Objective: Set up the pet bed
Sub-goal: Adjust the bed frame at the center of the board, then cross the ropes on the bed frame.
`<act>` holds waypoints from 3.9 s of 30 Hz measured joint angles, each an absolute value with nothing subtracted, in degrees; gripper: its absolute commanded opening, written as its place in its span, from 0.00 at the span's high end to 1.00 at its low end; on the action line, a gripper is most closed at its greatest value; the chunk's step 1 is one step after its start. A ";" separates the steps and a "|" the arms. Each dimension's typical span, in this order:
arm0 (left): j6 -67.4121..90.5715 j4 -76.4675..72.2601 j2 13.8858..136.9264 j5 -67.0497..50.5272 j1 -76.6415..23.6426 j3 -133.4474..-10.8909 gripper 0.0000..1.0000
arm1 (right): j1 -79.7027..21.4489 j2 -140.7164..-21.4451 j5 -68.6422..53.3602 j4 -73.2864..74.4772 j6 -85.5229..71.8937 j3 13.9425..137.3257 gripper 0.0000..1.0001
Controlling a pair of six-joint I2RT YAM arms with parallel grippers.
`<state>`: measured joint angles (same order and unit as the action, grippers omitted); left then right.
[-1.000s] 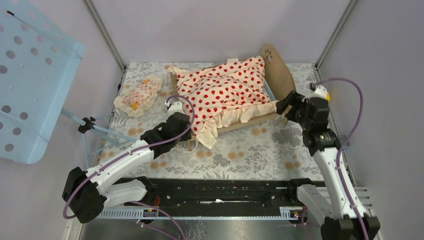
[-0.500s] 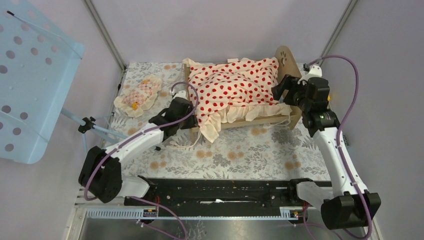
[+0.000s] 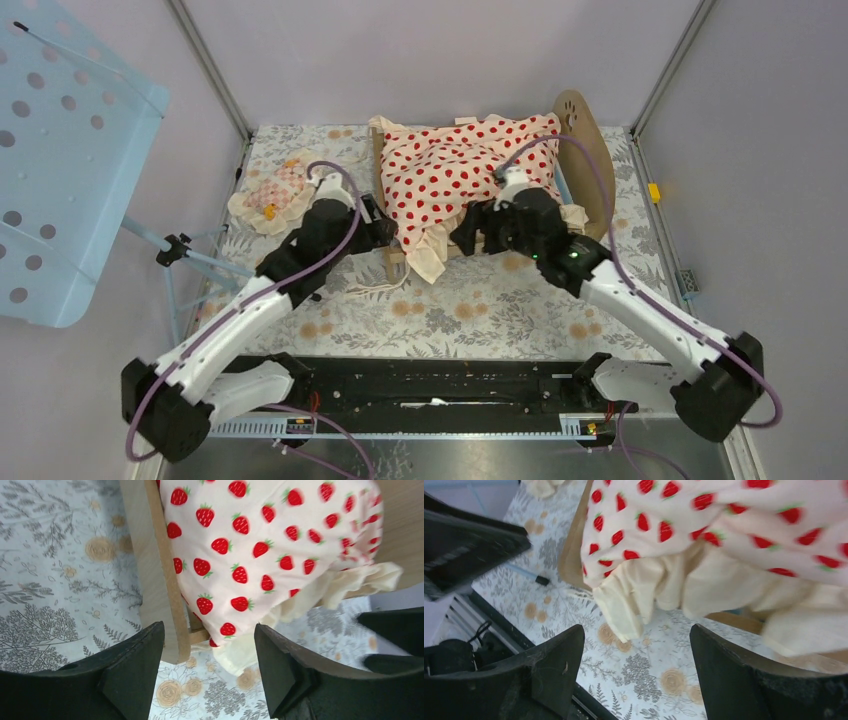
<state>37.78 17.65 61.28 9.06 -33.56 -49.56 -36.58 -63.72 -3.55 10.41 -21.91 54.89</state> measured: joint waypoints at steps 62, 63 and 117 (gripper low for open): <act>20.82 3.73 70.15 -0.01 -40.66 -49.82 0.48 | -33.63 -86.96 -4.29 -0.73 -31.86 67.33 1.00; 20.58 3.73 70.76 0.30 -41.28 -49.82 0.49 | -33.45 -87.05 -4.51 -0.73 -32.03 67.35 1.00; 20.75 -1.91 81.36 21.54 -46.02 -48.62 0.51 | -30.96 -87.29 -8.69 -0.73 -35.90 67.33 1.00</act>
